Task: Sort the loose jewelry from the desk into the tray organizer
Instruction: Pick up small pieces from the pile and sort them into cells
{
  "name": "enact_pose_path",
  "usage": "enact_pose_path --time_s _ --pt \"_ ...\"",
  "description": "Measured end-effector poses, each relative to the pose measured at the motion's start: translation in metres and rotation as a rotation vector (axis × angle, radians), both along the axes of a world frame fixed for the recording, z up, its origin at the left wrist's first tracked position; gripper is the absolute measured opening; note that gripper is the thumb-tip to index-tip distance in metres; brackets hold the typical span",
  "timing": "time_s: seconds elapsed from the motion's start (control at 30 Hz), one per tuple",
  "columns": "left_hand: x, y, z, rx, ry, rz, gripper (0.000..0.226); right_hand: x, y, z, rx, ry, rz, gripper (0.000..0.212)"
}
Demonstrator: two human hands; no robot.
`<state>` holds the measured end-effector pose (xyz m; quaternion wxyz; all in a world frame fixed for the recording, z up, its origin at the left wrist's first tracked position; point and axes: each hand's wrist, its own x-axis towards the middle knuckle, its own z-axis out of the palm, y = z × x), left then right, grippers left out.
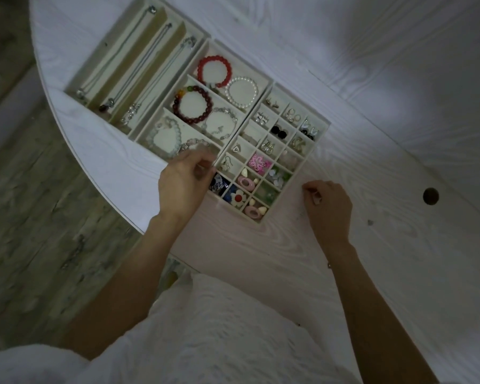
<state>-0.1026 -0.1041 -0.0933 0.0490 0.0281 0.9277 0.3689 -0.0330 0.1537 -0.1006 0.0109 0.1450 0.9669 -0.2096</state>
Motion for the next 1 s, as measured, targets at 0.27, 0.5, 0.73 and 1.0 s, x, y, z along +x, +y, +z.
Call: enact_pose_path --time_s 0.27,0.5,0.73,1.0 --pt "0.000 0.002 -0.004 -0.003 -0.012 0.029 0.016 -0.002 -0.002 0.000 -0.004 -0.021 -0.027 0.006" --pt "0.000 0.001 -0.002 0.005 -0.020 0.028 0.014 -0.030 -0.032 0.032 -0.179 0.196 0.003 0.007" --pt "0.000 0.002 0.000 0.009 -0.012 0.013 0.015 -0.090 -0.076 0.020 -0.177 0.153 0.192 0.007" --pt "0.000 0.001 -0.003 -0.005 -0.004 0.012 0.015 -0.082 -0.086 0.016 -0.154 0.087 0.360 0.006"
